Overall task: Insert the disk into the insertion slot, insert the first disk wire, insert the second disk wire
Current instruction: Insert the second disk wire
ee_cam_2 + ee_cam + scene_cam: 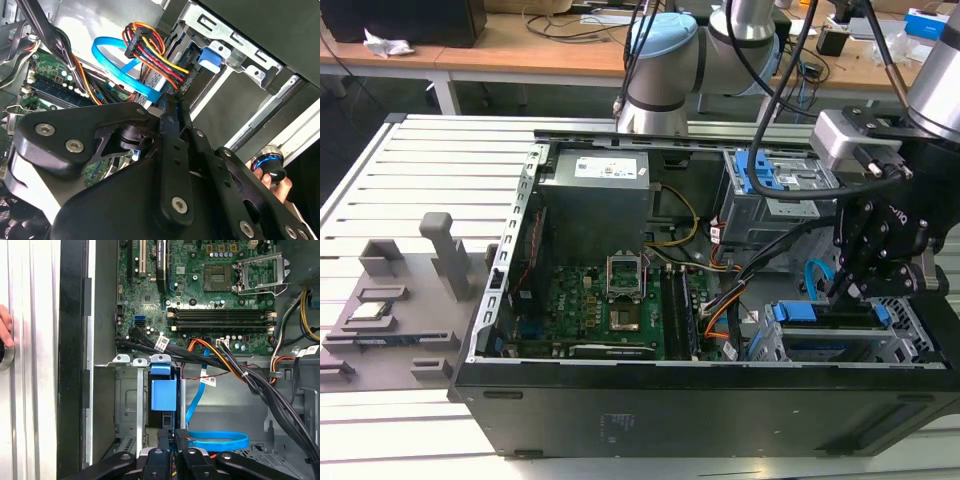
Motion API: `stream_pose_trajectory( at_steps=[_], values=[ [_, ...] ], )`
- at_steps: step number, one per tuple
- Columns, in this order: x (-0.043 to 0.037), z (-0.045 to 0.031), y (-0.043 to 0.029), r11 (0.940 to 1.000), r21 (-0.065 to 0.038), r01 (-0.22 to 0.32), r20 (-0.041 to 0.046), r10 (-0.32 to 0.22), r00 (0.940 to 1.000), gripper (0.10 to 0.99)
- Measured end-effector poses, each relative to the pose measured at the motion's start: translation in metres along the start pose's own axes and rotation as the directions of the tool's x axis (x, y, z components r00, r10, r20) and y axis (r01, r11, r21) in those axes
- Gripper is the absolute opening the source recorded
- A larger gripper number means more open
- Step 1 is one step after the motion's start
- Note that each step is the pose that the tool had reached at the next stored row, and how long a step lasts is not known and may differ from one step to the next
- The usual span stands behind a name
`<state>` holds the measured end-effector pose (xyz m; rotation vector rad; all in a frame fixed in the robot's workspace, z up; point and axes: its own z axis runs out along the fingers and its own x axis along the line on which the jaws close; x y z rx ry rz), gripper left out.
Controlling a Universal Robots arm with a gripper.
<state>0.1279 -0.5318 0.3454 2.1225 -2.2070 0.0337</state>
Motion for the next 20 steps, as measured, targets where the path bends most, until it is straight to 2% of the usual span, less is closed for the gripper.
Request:
stream_pose_trajectory(
  at_steps=[8, 14, 15, 20],
  values=[
    [-0.0005, 0.0065, -0.0002, 1.0, 0.0, 0.0, -0.0002, 0.0, 1.0, 0.161],
    [-0.0005, 0.0073, -0.0003, 1.0, 0.0, 0.0, -0.0001, 0.0, 1.0, 0.176],
    [-0.0005, 0.0067, -0.0003, 1.0, 0.0, 0.0, 0.0001, 0.0, 1.0, 0.239],
    [-0.0015, -0.0109, 0.0005, 1.0, 0.0, 0.0, -0.0001, 0.0, 1.0, 0.239]
  ],
)
